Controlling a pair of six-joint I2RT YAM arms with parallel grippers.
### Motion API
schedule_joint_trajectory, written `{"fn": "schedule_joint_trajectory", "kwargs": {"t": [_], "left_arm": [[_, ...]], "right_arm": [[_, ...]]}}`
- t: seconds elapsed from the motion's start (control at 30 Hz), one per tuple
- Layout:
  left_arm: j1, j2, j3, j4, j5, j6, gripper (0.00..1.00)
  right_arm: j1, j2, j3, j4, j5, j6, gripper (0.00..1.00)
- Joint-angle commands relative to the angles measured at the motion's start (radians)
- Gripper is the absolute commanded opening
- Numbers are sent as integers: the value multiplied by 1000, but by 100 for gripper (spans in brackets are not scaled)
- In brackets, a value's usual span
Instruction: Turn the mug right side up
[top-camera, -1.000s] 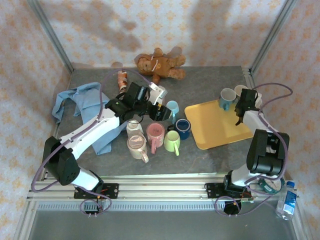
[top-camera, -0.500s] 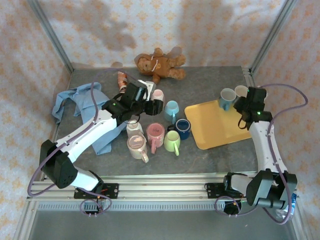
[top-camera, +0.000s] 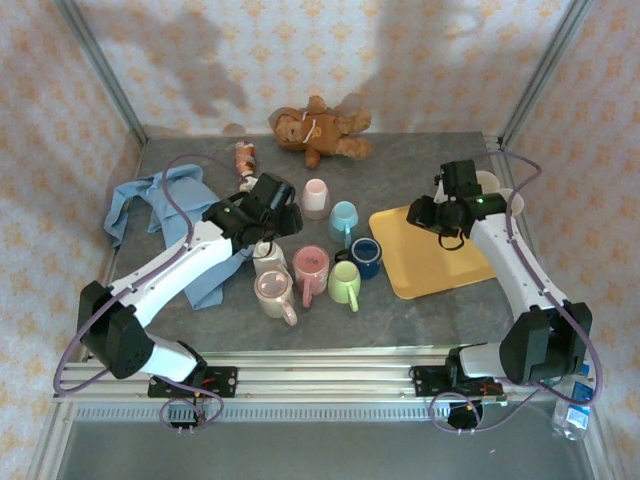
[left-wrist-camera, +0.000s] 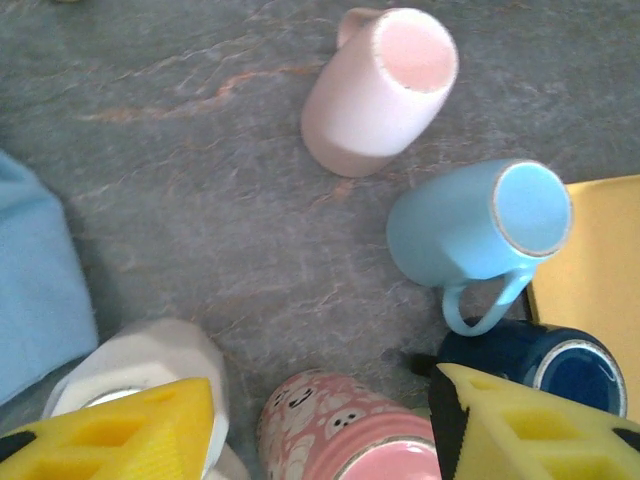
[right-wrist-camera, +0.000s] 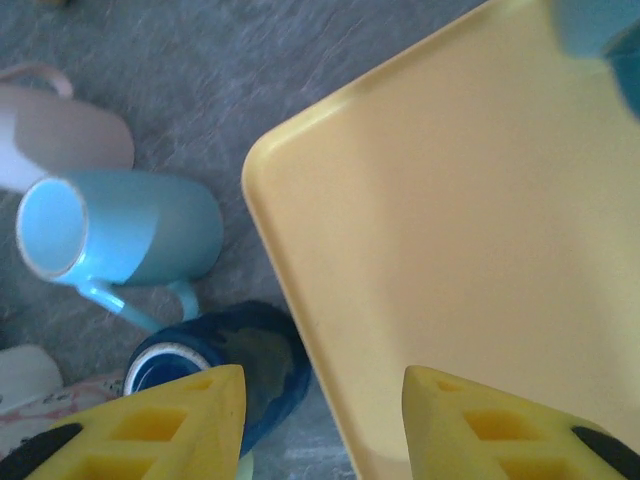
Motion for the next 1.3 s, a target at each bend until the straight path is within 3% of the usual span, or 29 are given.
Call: {"fn": "schedule_joint_trajectory", "kwargs": {"t": [0.0,0.23,0.47,0.83,1.27], "left_arm": [[-10,-38,-22,-56,-55,-70,59],[-44,11,-3,45,11,4,59],[-145,267,256,-22,-21,-62,58],[-218,528,491,-65,-75,-140,47],[-217,703,648,-164,-108,-137,41]], "right_arm": [[49,29,34,-35,-62,-10,44],[144,83,79,-61,2,-5,44],[139,73,124,-124,106,66,44],[17,-6,90,-154,-6,87,44],[-15,-25,45,-105,-66,79,44]]}}
